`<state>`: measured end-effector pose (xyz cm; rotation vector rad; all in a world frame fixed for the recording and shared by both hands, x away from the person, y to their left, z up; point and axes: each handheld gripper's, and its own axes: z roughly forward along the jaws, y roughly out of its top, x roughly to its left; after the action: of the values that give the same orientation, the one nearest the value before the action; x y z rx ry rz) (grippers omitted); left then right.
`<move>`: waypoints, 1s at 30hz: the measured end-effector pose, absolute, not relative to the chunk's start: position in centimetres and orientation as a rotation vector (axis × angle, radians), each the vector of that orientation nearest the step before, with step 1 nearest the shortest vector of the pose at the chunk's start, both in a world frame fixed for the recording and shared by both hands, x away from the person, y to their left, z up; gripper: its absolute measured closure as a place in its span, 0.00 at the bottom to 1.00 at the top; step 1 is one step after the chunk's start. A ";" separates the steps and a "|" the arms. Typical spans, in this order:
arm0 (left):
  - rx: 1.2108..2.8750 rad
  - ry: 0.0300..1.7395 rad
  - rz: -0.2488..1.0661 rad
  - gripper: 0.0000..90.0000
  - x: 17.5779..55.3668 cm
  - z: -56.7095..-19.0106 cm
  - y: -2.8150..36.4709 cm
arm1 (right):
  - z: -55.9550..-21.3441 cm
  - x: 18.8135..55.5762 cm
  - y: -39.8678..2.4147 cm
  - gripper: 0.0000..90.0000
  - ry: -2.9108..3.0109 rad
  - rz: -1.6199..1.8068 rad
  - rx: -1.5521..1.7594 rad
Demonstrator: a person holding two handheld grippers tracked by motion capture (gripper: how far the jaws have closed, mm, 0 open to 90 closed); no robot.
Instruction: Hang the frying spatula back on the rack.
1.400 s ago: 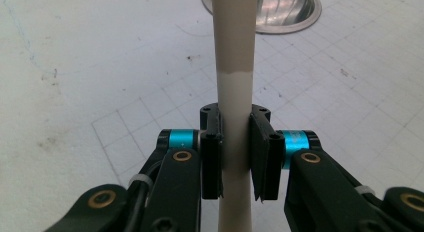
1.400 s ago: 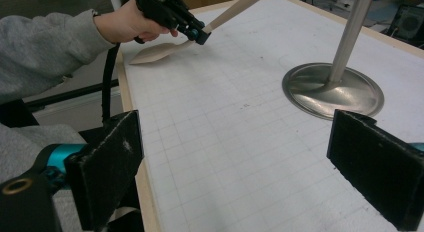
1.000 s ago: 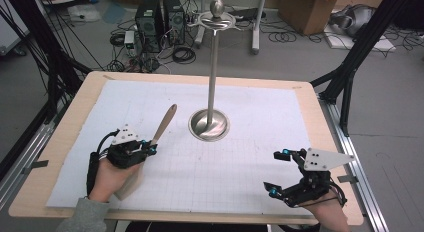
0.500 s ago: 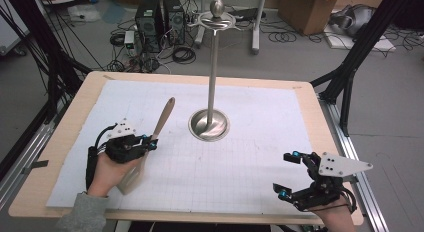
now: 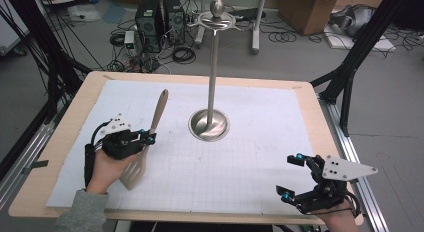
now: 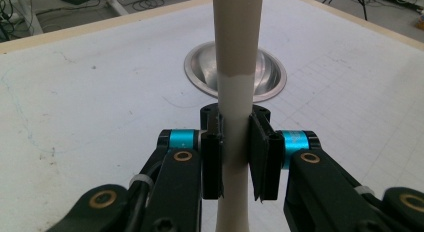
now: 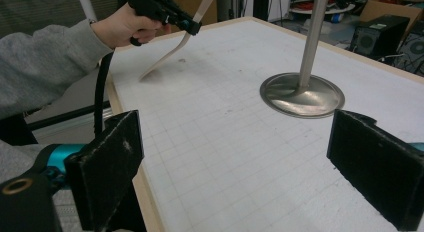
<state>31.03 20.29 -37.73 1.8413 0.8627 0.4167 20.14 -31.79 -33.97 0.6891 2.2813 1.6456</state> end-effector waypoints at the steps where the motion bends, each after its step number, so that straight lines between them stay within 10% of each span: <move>1: 1.838 0.861 0.418 0.86 31.0 -37.6 20.4 | -34.0 20.2 -31.8 0.08 2.280 1.644 0.684; 30: 1.782 0.800 0.461 0.86 30.4 -34.6 20.2 | -34.0 20.3 -31.3 0.08 2.301 1.631 0.668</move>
<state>30.36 20.18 -34.55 1.7818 0.7995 0.4607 20.29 -31.33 -34.01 0.6675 2.3010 1.6315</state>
